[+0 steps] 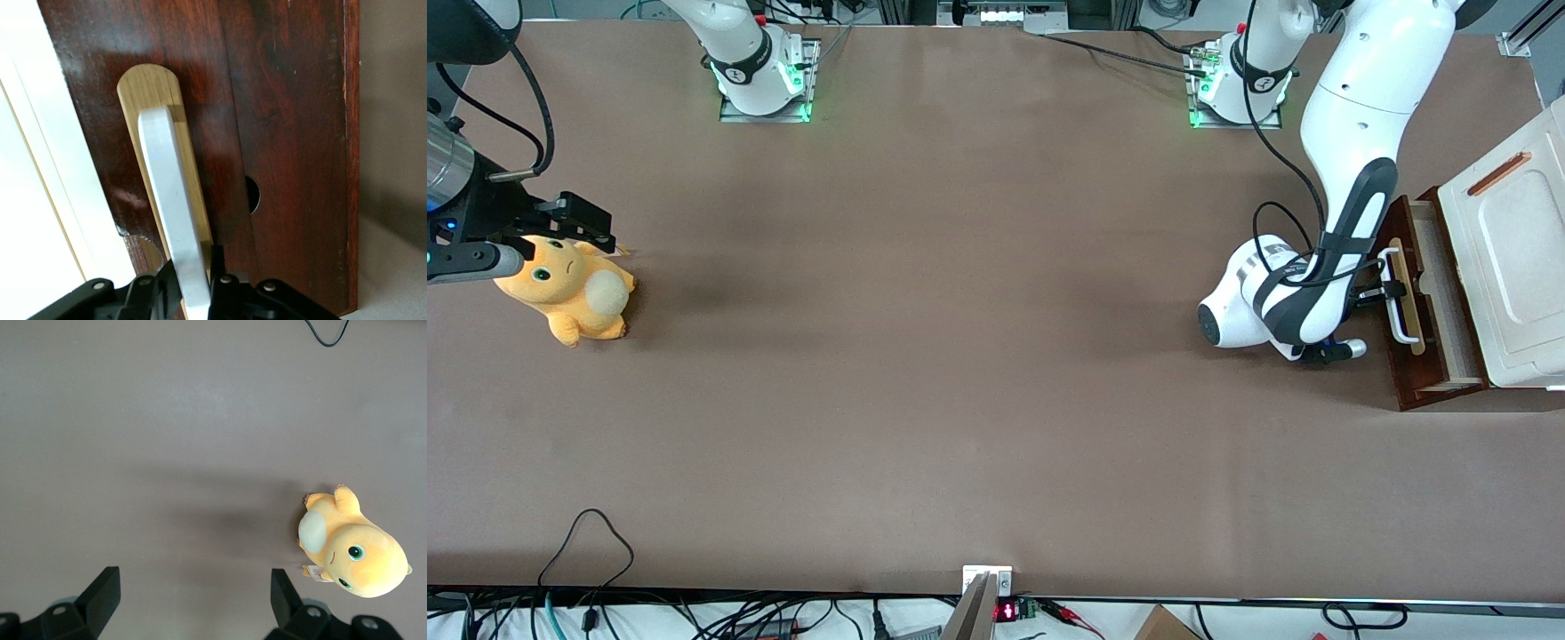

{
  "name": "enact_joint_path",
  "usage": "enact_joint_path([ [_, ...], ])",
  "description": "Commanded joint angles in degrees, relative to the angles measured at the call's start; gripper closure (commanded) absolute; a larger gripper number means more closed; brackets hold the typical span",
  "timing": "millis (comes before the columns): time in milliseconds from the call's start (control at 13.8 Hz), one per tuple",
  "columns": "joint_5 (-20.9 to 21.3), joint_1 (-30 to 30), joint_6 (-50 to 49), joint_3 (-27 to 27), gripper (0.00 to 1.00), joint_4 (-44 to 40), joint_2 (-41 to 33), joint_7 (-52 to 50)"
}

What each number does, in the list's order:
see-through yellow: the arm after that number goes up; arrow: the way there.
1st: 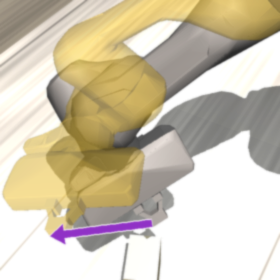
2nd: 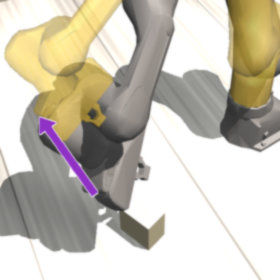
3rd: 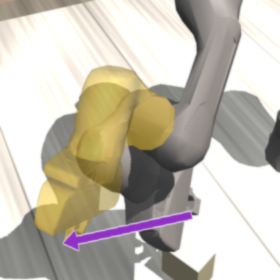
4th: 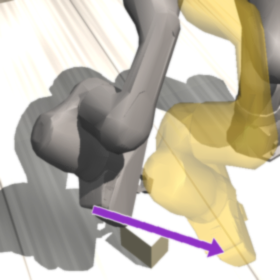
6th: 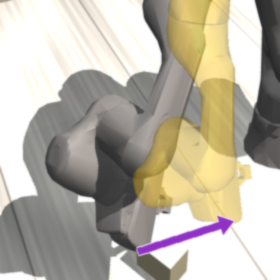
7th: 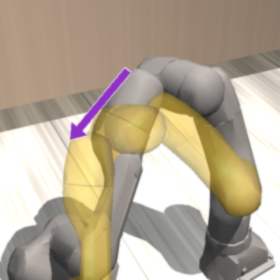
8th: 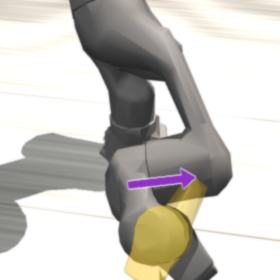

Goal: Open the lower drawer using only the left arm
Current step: 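Pull the handle with the left gripper, sliding the drawer outward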

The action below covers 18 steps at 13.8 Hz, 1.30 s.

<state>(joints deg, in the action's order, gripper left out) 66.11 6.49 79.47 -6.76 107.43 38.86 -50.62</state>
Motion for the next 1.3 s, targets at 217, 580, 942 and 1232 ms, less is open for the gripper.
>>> enact_joint_path([
  [217, -3.88, 1.77, -1.77, -0.09, 0.84, -0.03, -0.81, 0.26],
  [580, -5.11, 2.56, -1.86, -0.09, 0.84, -0.73, -0.81, 0.26],
  [942, -6.43, 3.26, -2.56, -0.09, 0.85, -1.70, -0.81, 0.26],
  [1232, -7.13, 3.61, -2.66, -0.09, 0.85, -1.88, -0.81, 0.26],
])
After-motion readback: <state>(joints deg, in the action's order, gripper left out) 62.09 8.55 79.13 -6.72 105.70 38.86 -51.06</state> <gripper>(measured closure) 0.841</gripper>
